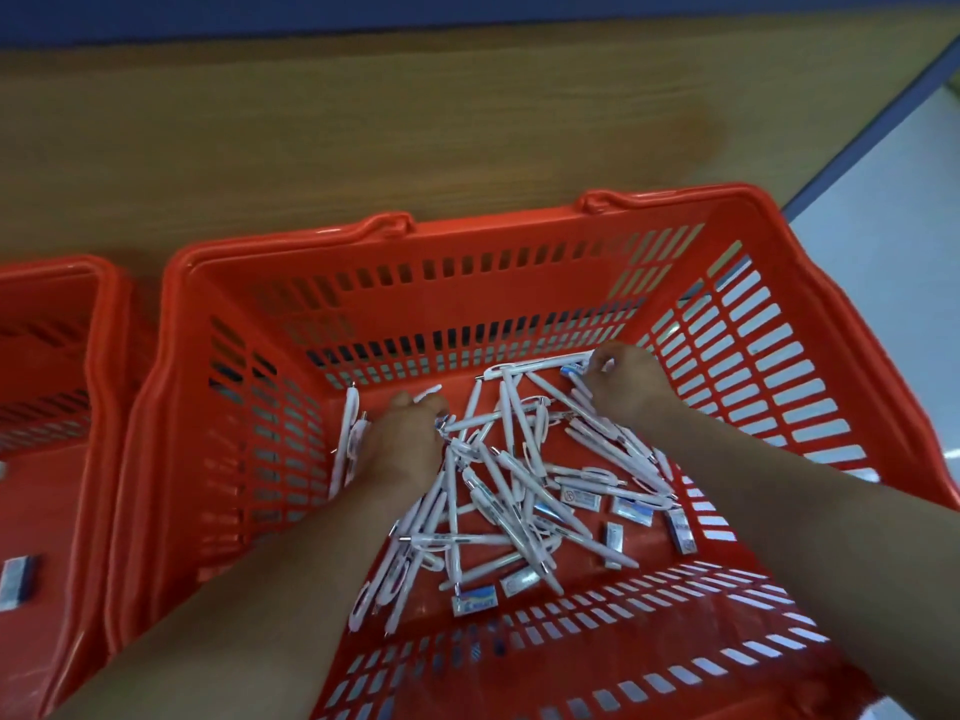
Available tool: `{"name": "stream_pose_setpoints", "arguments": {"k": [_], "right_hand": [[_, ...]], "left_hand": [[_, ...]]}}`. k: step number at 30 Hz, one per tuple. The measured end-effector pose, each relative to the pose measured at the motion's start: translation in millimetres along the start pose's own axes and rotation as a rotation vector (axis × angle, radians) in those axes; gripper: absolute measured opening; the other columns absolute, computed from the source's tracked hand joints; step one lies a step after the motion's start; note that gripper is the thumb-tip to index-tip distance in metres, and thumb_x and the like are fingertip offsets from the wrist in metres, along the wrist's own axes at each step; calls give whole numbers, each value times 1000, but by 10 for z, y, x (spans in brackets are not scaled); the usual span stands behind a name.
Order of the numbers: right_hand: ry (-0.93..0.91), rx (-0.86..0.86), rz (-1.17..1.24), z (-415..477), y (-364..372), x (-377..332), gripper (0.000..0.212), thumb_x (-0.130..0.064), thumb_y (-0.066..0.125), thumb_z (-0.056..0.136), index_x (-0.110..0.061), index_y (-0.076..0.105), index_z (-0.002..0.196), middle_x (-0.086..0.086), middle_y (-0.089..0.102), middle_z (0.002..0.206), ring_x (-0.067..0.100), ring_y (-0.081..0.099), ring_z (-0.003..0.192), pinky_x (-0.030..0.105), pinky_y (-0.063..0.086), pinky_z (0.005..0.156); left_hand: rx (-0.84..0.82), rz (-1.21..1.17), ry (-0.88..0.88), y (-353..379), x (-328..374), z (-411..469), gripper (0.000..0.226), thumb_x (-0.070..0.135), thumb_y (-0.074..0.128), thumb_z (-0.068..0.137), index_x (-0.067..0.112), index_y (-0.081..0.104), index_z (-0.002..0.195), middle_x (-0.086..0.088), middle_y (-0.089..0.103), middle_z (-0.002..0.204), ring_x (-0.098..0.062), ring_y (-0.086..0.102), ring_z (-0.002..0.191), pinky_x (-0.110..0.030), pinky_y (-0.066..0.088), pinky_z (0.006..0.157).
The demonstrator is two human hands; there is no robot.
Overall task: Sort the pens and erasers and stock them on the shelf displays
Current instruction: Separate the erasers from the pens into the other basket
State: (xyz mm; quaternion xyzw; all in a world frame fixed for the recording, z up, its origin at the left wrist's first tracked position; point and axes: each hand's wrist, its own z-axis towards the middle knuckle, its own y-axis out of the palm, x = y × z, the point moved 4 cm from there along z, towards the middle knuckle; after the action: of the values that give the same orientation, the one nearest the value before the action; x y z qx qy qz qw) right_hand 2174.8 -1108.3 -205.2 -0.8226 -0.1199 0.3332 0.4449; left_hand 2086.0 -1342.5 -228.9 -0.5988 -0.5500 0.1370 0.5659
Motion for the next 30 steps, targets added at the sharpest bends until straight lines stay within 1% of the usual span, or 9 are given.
{"name": "stream_pose_setpoints", "arguments": {"k": [4,8,10,12,16,19,23,26,30], "right_hand": [[149,52,-58,216,89,206,26,-19,50,93,3,59,105,23,64,106,38,59,102,34,45,77],[155,6,-129,293,224,234,44,-49,55,90,-6,53,83,4,45,60,25,49,58,25,31,48],[158,-26,-150,311,204,220,51,-53,61,85,-8,47,66,3,40,52,18,41,47,24,24,42],[154,-104,-107,332,201,207,49,-52,69,79,-9,52,62,3,50,53,16,49,49,24,31,43],[64,-369,-223,297,326,145,47,-53,73,73,-7,66,84,1,63,76,18,59,75,21,42,59],[-40,-444,-408,189,388,44,44,-54,72,70,-11,62,73,1,62,73,20,59,73,24,45,61],[-117,-539,-538,76,485,7,52,-49,74,68,-14,66,106,5,67,105,23,62,93,33,53,83],[-107,-601,-475,-25,504,40,39,-42,69,79,-12,63,102,6,65,100,20,58,86,24,44,70],[-71,-545,-234,-182,415,86,26,-40,68,83,-15,60,84,4,59,78,18,53,71,23,40,59]], "left_hand": [[22,-52,-43,32,-22,64,17,19,51,93,26,58,107,-5,55,99,-19,51,70,-26,34,62],[74,1,-21,-4,-42,129,5,28,55,91,25,55,95,-4,62,90,-21,53,72,-27,34,60],[74,14,-64,-28,-56,191,12,32,60,88,24,55,95,-2,66,87,-24,59,77,-28,38,62],[53,16,-115,-51,-57,231,18,33,67,83,25,59,97,1,66,87,-23,62,81,-28,45,66],[4,145,-86,11,-30,250,17,19,65,79,22,60,95,-1,69,96,-26,64,92,-33,51,73],[-28,240,-62,33,-40,232,23,11,59,79,18,59,101,-9,68,101,-30,64,96,-37,53,75],[-80,329,-93,-71,-66,166,25,14,59,81,11,58,106,-12,66,107,-29,62,102,-34,47,82],[-115,347,-86,-209,-54,103,21,22,61,82,11,59,100,-10,66,106,-28,60,102,-33,45,87],[-211,288,-59,-383,71,36,26,31,57,85,6,60,81,-14,65,90,-30,62,91,-28,40,68]]}}
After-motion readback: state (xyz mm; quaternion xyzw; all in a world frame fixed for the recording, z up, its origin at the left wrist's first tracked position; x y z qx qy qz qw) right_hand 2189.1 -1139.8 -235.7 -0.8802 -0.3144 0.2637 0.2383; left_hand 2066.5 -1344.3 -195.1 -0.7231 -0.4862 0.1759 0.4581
